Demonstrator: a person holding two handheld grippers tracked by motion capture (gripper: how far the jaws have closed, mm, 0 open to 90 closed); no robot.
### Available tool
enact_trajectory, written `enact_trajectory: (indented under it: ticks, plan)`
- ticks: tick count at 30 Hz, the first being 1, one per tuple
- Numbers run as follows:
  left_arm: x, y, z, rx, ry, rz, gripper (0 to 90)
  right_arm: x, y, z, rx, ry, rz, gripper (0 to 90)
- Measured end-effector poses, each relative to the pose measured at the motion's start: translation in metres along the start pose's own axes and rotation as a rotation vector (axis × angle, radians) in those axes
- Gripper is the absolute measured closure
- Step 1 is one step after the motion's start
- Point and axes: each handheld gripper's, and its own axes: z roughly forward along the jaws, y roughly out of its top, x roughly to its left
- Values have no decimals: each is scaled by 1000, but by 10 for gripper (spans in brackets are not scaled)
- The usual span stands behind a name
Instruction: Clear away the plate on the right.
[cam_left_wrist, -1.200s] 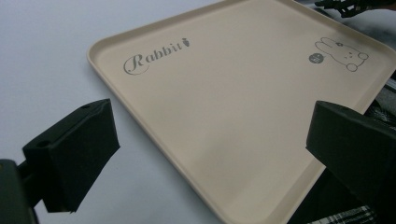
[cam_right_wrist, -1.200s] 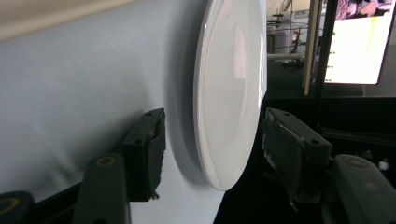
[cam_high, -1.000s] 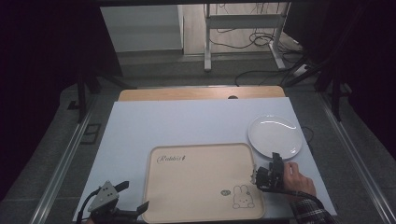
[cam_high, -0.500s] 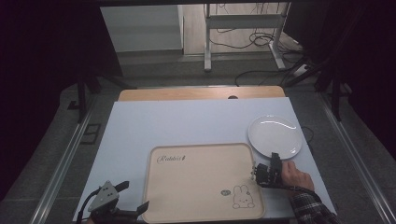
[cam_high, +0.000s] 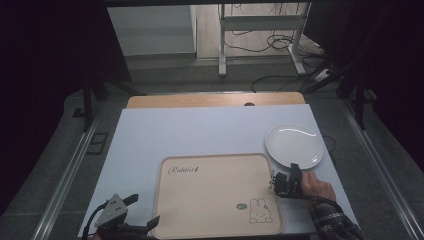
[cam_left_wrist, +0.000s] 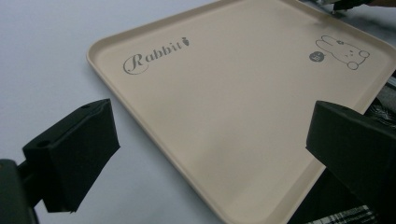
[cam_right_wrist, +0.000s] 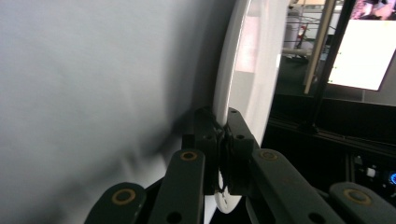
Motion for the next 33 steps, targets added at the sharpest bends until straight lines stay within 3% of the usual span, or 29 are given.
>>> enact_trajectory:
  ticks: [3,12,16,33]
  plan:
    - [0,0,0,0,0,0,22,0,-1,-1,9,-28,-15,860]
    - [0,0,0,0,0,0,22,-6,-3,-7,-14,-70,15,856]
    - [0,0,0,2,1,1,22,-9,-5,-12,-17,-74,38,851]
    - [-1,0,1,4,3,3,22,-6,5,-44,-93,-109,26,841]
